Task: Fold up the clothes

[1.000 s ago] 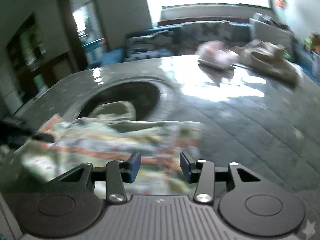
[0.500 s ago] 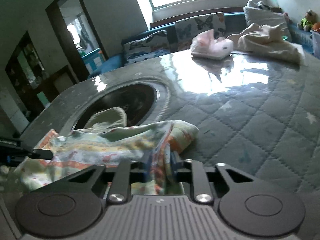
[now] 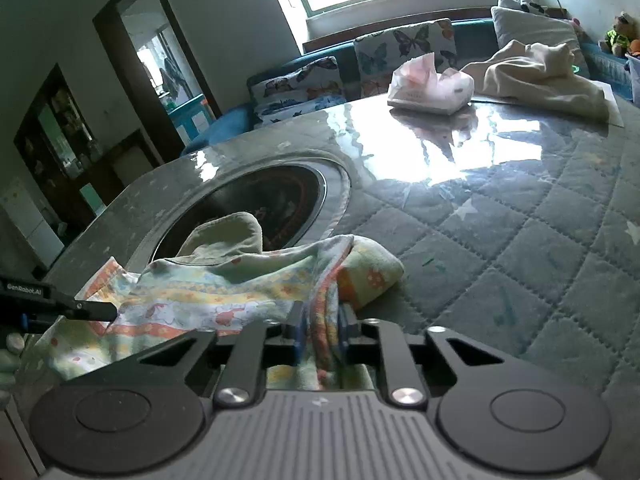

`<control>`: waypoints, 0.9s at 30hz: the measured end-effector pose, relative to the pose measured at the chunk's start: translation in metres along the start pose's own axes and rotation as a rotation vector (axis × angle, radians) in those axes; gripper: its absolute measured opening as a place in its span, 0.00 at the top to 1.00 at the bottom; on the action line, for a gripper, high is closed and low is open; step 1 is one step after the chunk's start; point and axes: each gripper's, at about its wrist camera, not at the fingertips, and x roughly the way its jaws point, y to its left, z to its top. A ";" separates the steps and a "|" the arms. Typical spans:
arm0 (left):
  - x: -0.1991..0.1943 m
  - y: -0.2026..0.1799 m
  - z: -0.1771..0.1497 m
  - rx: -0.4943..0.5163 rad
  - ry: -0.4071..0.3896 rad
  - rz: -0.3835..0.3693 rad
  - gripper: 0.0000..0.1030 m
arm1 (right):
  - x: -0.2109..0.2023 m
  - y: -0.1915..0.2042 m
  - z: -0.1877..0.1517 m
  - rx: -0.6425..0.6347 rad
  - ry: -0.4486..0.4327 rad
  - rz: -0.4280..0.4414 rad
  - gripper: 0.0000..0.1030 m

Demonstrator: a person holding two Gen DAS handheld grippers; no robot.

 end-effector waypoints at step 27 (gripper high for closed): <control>0.022 -0.130 0.024 0.312 0.007 -0.160 0.89 | -0.124 0.000 0.022 -0.022 -0.286 -0.182 0.92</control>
